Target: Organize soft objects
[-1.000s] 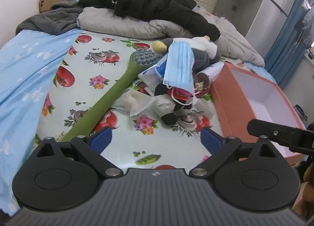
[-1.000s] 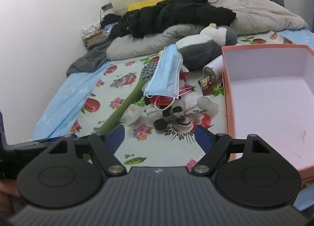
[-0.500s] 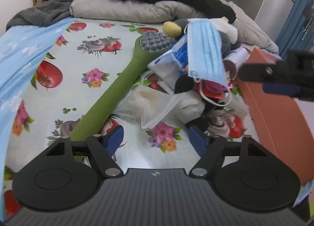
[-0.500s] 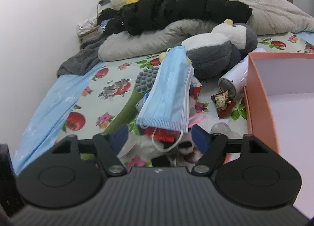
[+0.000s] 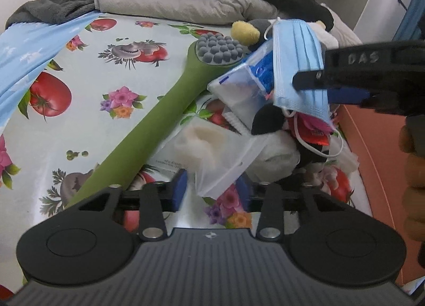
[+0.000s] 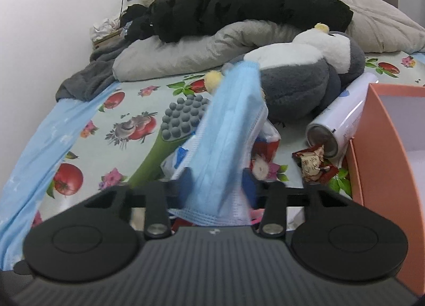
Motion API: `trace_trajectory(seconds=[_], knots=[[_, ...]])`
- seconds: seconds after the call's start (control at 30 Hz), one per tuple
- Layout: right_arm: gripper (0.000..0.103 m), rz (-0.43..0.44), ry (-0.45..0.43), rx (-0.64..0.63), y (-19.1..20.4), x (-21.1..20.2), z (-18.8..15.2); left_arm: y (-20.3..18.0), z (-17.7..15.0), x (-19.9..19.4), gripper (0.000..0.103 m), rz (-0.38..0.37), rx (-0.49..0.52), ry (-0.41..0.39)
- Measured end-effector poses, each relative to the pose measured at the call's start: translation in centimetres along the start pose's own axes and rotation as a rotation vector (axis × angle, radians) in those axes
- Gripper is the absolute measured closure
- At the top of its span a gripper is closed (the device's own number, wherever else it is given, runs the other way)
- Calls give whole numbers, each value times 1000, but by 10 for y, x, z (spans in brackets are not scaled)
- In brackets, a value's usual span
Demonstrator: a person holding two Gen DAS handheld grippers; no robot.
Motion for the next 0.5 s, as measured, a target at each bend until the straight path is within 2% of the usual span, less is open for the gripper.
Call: trace_trajectory(seconds=[0.03,0.07,0.13,0.27,0.5], knots=[[83,-3,-6,-5,0,-1,1,1,1,0,75,0,-7,-4],[85,-9,-13,-13,1,-2,3,2,2,0,81,-2,-13,-9],[92,-7,-31,-24,3,-7,6,4,5,-2,85,-12,-22,-17],[95,0,-68,-56,7,-27,13,6,6,-11,93,-26,-42,-34],[95,22,-114,-91,14,-76,18,3,-1,-44,95,-43,-43,-50]])
Point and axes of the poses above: each gripper's, at about its wrist camera, not at the fingertips, and x roughly the way its jaws point, y to its left, z to its top, the point moved 5 cm from there along x, roughly the way its jaws point, and after that the axes turned 8 degrees about -y, right-handed, at the moved point
